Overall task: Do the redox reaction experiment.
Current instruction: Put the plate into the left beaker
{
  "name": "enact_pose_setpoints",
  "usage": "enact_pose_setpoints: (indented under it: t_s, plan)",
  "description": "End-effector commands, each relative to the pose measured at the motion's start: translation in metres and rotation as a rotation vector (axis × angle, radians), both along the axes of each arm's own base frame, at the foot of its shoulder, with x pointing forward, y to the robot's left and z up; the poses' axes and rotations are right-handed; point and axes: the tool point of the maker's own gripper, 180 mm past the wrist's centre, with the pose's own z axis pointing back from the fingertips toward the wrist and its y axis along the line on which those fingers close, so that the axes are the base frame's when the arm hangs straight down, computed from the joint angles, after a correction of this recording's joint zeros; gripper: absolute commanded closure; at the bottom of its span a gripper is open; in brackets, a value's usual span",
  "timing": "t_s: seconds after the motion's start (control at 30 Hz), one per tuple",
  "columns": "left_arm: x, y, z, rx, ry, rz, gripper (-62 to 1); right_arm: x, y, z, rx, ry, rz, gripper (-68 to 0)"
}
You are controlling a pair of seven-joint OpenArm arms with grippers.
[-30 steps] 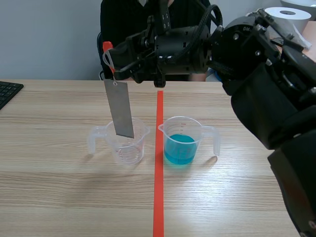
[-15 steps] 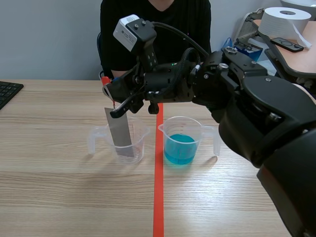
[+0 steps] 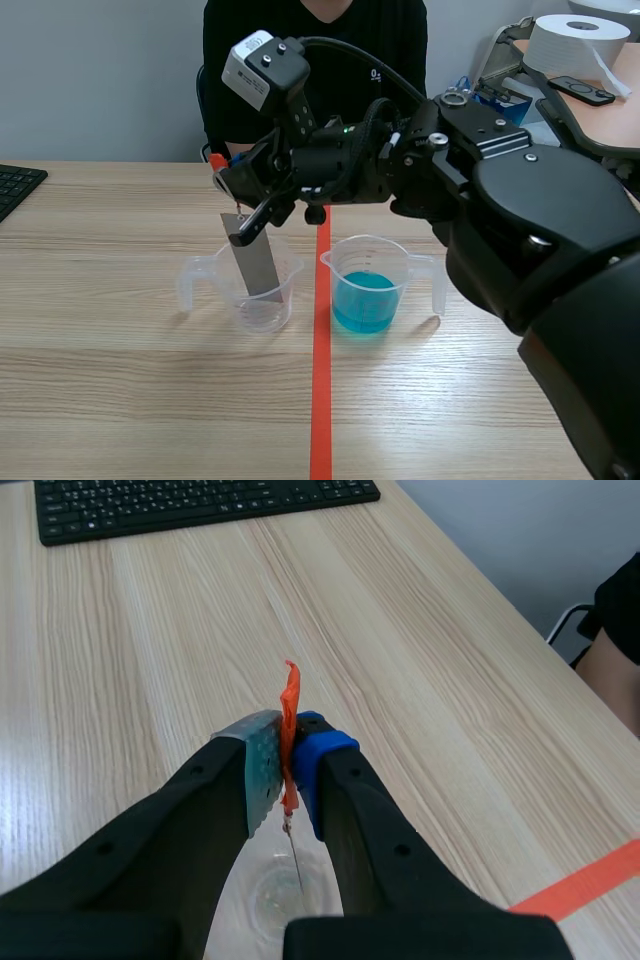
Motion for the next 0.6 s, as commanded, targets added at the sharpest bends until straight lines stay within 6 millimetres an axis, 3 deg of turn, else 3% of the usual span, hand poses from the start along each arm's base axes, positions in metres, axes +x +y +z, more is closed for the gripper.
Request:
enact_pose_setpoints:
  t_s: [0.0,0.13,0.2,0.57]
  plan:
    - [0.004,-0.001,0.006,-0.011,-0.03,-0.008,-4.0,0.005,0.002,0.017,0.016,-0.048,0.016,-1.5]
    - [0.008,-0.003,0.013,-0.036,-0.071,-0.006,-4.0,0.005,0.001,0.013,-0.006,-0.054,0.015,-1.7]
    - [0.011,-0.006,0.018,-0.055,-0.101,-0.015,-4.0,0.005,0.001,0.013,-0.006,-0.054,0.015,-6.9]
    - [0.016,-0.012,0.03,-0.095,-0.168,-0.034,-4.0,-0.009,0.015,0.012,0.015,-0.05,0.066,-64.7]
